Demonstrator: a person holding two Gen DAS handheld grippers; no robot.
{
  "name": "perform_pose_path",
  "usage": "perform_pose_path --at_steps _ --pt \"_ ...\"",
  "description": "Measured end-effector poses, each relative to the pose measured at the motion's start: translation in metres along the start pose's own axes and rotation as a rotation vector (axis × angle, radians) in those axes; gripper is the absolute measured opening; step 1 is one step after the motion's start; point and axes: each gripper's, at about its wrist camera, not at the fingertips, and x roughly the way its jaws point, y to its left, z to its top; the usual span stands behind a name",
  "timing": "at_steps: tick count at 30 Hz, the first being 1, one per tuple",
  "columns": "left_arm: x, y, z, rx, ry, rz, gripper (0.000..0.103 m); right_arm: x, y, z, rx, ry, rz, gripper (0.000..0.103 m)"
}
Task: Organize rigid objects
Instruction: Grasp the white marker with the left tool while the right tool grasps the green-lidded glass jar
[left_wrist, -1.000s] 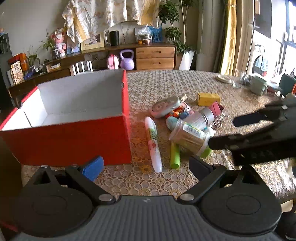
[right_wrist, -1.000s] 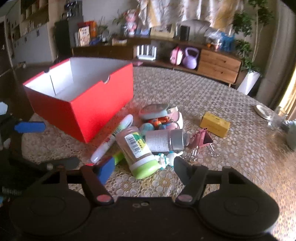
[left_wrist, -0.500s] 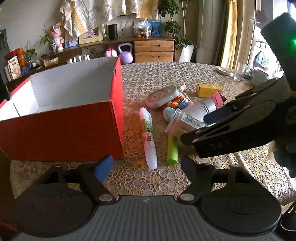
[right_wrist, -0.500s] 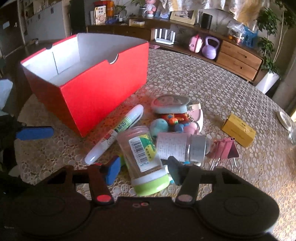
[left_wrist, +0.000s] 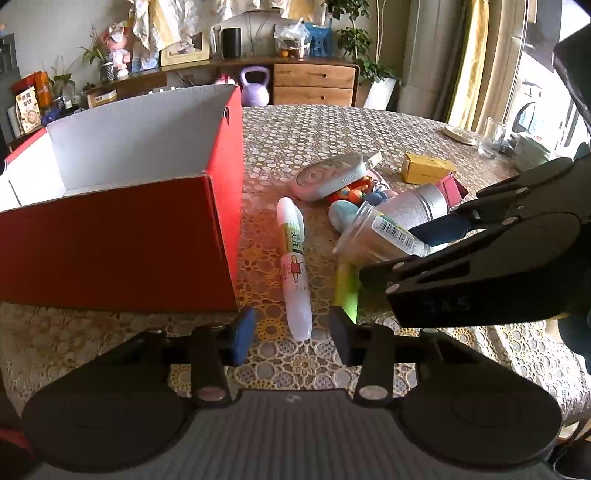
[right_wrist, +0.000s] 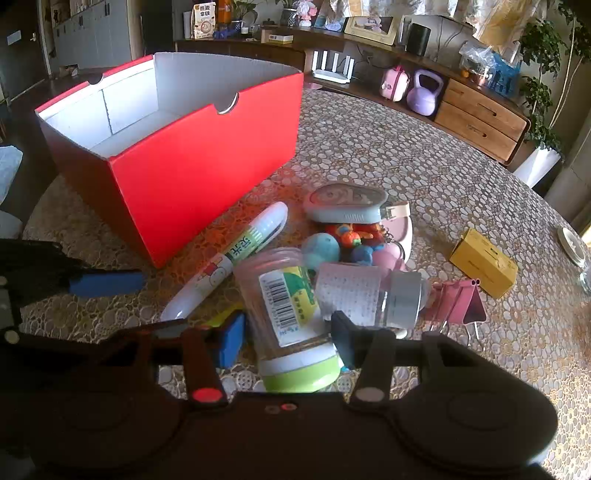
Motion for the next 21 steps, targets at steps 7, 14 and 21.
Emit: perform_pose_path --at_steps 7,14,21 --pt "0.01 0.007 0.003 -0.043 0.022 -0.014 0.034 -0.001 -0.008 -0.001 0.045 0.005 0.043 0.049" --pt "0.024 0.004 0.009 -0.035 0.044 -0.012 0.033 0.0 -0.015 0.0 0.087 0.014 0.078 0.049" --pt "0.035 0.0 0.016 -0.003 0.031 -0.004 0.033 0.003 -0.019 0.0 0.164 0.013 0.105 0.05"
